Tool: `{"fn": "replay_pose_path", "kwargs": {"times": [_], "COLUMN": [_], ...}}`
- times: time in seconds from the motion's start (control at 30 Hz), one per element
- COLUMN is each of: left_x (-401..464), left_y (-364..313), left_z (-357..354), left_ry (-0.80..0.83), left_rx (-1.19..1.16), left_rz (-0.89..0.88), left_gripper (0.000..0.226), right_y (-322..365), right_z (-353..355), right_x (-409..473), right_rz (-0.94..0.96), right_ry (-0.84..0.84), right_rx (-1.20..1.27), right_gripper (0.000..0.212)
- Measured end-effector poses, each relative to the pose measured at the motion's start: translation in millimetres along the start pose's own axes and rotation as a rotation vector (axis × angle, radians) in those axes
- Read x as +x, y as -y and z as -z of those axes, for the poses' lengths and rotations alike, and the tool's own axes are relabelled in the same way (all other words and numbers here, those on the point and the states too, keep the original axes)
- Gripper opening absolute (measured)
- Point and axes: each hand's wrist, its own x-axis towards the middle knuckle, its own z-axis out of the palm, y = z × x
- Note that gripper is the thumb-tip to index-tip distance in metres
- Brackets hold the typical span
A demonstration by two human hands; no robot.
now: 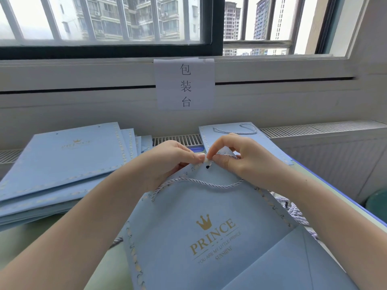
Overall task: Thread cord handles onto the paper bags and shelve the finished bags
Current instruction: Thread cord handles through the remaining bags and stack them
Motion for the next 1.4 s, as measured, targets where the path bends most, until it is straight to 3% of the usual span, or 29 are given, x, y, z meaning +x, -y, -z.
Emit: {"fn": "replay_pose_path", "kwargs": {"times": [0.33,0.57,1.07,1.17,1.27,1.4], "left_x": [1,5,3,1,-2,-8], "left_y": [2,4,2,-2,-7,-9], "left_z": [0,-7,-7,-5,-7,-12], "left_ry": [0.021,-0.093,-0.169,-0.182,-0.258,-0.223], "left_rx": [-0.054,0.109,-0.046,0.199,0.516,0.861], "left_rz": [0.026,0.076,-0.021,-0.054,-0.224,-0.320], "left_gripper": [0.022,0.037,0.038,0.027,0.024,0.043], "right_y": [0,2,-5,-7,-11,-22], "right_z": [-1,-7,0,-1,6,15], "right_x": [-1,0,1,4,7,10], "right_rz": [0.017,0.023,0.020,-0.020,-0.068,-0.138], "right_ry": [0.062,0.032,0.038,-0.061,-0.253,-0.441], "right_rx": [-0.035,-0.030,-0.021,-0.029,-0.008,0.029], "right_gripper": [0.007,0.013,0.006,0.017,0.020,0.016]}}
